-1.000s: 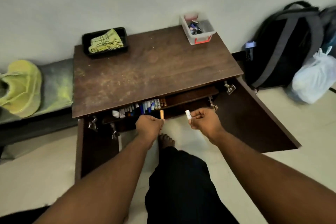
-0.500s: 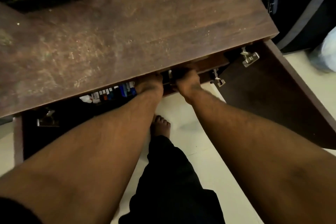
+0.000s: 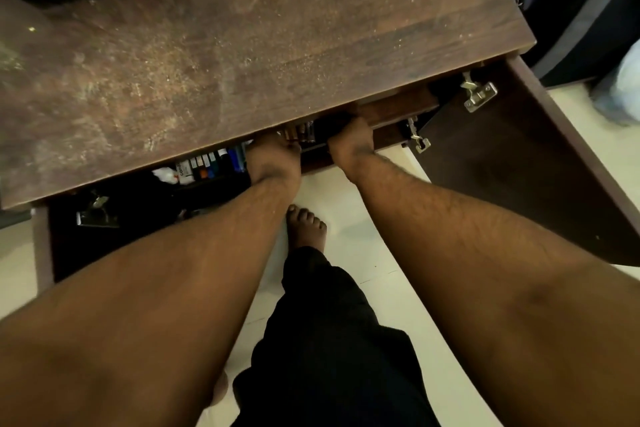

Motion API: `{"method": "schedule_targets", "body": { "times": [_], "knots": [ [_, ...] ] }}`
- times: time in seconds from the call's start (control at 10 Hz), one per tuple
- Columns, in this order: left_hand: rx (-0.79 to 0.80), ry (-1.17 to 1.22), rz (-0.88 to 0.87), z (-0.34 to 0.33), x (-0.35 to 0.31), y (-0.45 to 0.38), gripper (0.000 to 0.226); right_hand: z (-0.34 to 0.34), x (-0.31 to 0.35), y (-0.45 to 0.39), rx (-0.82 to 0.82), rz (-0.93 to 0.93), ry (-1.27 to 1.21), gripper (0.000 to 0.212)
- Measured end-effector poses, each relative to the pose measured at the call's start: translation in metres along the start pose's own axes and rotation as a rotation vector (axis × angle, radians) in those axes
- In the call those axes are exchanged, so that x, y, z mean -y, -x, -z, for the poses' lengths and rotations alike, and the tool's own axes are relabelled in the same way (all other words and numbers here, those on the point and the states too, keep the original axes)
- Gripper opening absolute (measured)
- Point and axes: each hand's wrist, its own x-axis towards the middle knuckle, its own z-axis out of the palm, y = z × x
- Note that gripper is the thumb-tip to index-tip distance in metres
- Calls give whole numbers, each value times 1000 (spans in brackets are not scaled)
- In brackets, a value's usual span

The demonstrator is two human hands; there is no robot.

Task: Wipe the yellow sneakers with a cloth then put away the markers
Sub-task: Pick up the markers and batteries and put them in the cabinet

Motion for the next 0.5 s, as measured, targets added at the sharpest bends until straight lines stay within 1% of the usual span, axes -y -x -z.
{"method": "schedule_targets", "body": {
  "times": [0.1, 0.2, 0.3, 0.4, 0.5],
  "knots": [
    [39, -20, 54, 212, -128, 68, 19, 13, -2, 21, 86, 62, 59, 23],
    [-69, -30, -22, 275, -156, 117, 18, 34, 17, 60, 268, 301, 249, 27],
    [-62, -33, 9, 306, -140, 148, 18, 57, 56, 101, 399, 490, 482, 28],
    [-170, 13, -11, 359, -125, 187, 20, 73, 113, 155, 427, 637, 620, 26],
    [-294, 99, 17, 409, -100, 218, 21, 74, 170, 201, 377, 739, 626, 27]
  ]
}}
